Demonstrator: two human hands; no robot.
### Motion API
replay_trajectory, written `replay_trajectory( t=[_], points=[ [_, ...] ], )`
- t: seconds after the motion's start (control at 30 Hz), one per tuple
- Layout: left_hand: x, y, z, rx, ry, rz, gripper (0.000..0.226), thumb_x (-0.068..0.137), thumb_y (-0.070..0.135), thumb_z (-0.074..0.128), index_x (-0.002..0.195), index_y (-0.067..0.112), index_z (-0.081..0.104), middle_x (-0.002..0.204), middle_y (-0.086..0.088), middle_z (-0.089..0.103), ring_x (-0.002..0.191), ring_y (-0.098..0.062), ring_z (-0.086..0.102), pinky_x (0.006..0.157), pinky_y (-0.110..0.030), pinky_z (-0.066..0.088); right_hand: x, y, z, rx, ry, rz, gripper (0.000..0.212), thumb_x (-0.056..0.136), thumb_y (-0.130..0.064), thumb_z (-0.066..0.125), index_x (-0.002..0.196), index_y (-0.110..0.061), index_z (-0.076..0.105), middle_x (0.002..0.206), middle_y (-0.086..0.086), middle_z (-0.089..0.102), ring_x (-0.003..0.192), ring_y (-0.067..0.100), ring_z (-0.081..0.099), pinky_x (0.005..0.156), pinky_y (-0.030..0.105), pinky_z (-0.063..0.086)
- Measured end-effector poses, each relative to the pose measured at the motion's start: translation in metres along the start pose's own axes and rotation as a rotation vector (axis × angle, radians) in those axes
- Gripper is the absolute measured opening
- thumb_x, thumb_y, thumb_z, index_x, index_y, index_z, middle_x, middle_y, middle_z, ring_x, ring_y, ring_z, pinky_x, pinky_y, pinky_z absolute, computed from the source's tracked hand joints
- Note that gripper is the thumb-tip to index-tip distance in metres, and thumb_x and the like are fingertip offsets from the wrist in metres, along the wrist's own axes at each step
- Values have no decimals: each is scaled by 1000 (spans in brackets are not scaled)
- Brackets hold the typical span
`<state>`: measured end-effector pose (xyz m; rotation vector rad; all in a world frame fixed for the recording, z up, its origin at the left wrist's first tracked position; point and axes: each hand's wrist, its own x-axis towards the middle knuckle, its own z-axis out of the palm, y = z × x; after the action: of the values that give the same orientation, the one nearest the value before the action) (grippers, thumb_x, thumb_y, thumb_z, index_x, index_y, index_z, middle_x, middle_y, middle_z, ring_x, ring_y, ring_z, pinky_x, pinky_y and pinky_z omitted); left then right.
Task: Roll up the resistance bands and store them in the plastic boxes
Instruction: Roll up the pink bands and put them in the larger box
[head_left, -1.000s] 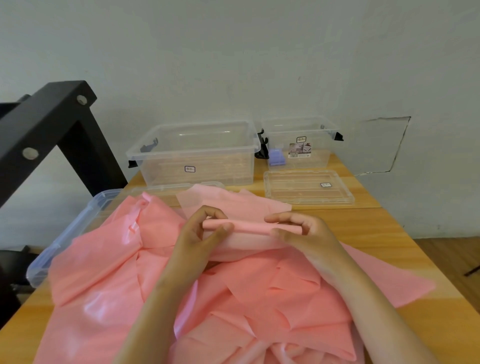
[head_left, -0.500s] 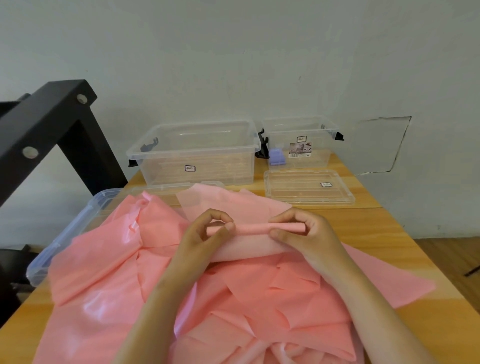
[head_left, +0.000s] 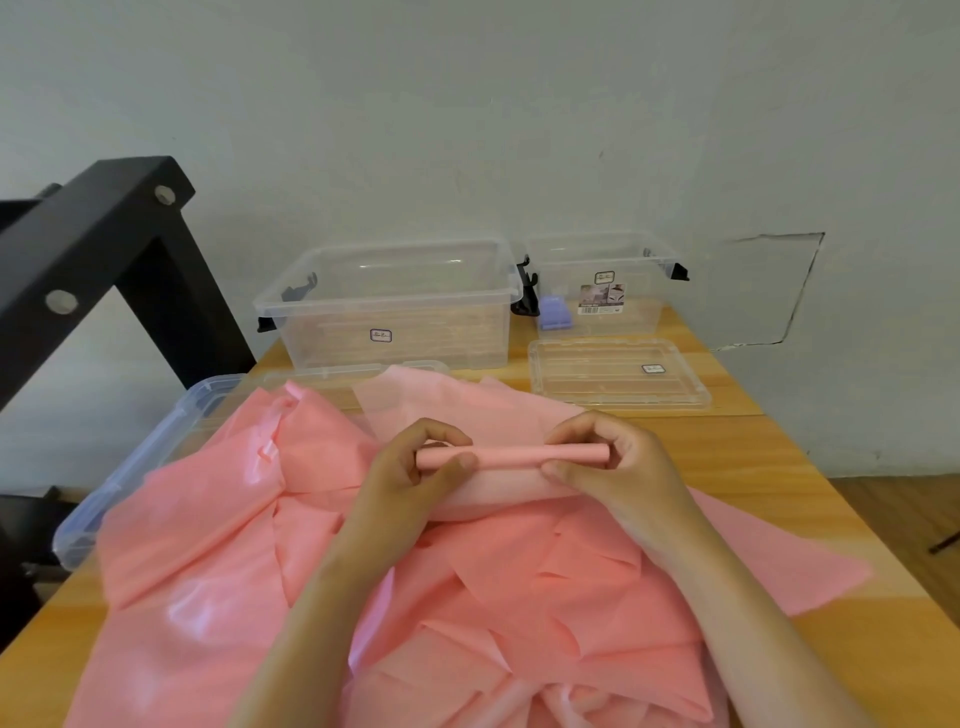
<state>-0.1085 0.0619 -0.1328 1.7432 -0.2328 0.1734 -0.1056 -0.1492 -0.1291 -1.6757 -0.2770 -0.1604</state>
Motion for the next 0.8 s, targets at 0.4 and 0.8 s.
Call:
replay_trajectory(
  t=[0.4, 0.8],
  points=[
    [0, 2, -1, -35, 15, 7, 12, 86, 11, 68, 83, 21, 62, 61, 12, 47, 50, -7, 40, 36, -21, 36, 0, 1, -2, 1, -22, -17, 25, 76, 1, 75, 85, -22, 69, 82, -11, 67, 80, 5, 62, 73, 18, 46],
    [-1, 4, -2, 14, 10, -13, 7, 89, 18, 65, 86, 23, 62, 65, 13, 51, 52, -9, 43, 37, -23, 38, 1, 3, -2, -1, -26, -17, 19, 72, -12, 78, 84, -25, 70, 81, -9, 68, 77, 7, 61, 70, 19, 45]
  ],
)
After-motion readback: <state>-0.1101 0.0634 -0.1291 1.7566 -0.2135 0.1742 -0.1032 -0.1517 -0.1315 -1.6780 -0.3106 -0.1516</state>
